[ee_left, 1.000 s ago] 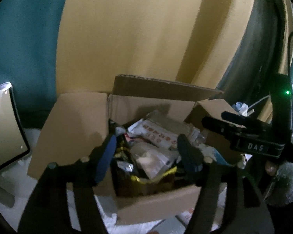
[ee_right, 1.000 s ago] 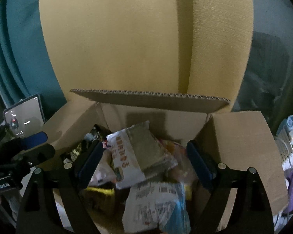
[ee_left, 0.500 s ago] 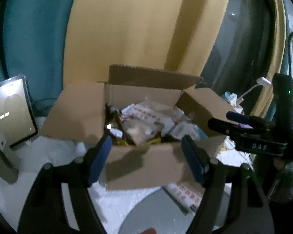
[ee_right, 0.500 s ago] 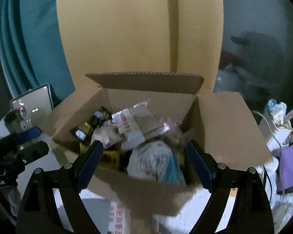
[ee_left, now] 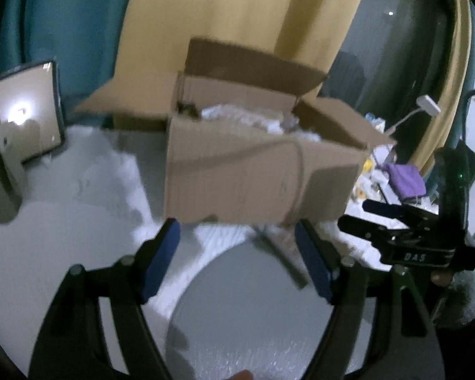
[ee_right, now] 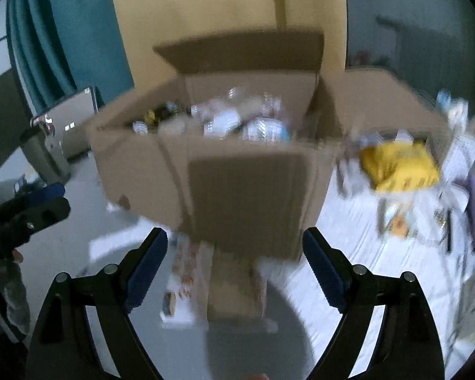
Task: Organize snacks
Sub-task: 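Withdraw both open grippers from the box back to the tray, then grasp a second whole-wheat bread packet with the right gripper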
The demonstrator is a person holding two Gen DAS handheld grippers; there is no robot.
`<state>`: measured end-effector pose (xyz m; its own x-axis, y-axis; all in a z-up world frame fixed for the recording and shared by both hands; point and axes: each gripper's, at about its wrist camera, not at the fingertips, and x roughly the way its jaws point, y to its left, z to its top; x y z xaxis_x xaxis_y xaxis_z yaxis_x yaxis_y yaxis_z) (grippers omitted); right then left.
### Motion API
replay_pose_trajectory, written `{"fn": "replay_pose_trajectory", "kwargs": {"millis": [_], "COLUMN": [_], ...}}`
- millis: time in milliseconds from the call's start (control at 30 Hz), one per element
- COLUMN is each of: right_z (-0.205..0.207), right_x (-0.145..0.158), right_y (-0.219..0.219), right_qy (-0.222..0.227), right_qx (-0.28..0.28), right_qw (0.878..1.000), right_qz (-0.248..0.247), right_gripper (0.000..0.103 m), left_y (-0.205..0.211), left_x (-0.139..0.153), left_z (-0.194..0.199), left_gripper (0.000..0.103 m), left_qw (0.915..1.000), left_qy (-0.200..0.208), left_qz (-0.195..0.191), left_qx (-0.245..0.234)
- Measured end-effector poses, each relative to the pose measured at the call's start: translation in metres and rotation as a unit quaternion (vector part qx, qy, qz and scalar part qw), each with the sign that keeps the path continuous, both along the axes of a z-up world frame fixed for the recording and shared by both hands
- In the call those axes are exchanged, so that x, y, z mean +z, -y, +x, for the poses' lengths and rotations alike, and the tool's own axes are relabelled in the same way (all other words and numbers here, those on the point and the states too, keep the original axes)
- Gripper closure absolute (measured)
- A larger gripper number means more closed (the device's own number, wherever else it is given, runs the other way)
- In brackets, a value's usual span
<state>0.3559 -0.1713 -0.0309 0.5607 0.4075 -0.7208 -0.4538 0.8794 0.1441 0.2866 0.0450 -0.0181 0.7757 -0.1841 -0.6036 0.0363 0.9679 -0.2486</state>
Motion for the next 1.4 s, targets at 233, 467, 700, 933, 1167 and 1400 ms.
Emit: {"fn": "replay_pose_trajectory", "kwargs": {"millis": [233, 467, 700, 933, 1167, 1400], "right_z": [-0.003, 0.003, -0.001, -0.011, -0.04, -0.071], "right_x": [-0.042, -0.061, -0.072, -0.07, -0.061, -0.044], "right_y": [-0.006, -0.023, -0.048, -0.051, -0.035, -0.013], "right_qy": [-0.038, -0.061, -0.053, -0.037, -0.025, -0.019], "right_qx": [0.002, 0.022, 0.035, 0.044, 0.085, 0.1], "right_qw": [0.999, 0.998, 0.995, 0.995, 0.993, 0.994], "right_qz": [-0.008, -0.008, -0.075, -0.082, -0.073, -0.049], "right_gripper": [0.014, 0.012, 0.005, 0.016, 0.018, 0.019], "left_y": [-0.003, -0.011, -0.015, -0.014, -0.012, -0.005], "left_x": [-0.036, -0.059, -0.067, -0.06, -0.05, -0.041], "left_z": [-0.013, -0.022, -0.026, -0.028, -0.033, -0.043], "left_gripper": [0.027, 0.027, 0.027, 0.027, 0.027, 0.027], "left_qw": [0.9992, 0.9973, 0.9964, 0.9971, 0.9977, 0.9982], "left_qy": [-0.038, -0.067, -0.077, -0.071, -0.06, -0.052], "left_qz": [0.002, -0.006, -0.012, -0.007, -0.002, 0.004], "left_qx": [0.014, 0.029, 0.033, 0.028, 0.032, 0.029]}}
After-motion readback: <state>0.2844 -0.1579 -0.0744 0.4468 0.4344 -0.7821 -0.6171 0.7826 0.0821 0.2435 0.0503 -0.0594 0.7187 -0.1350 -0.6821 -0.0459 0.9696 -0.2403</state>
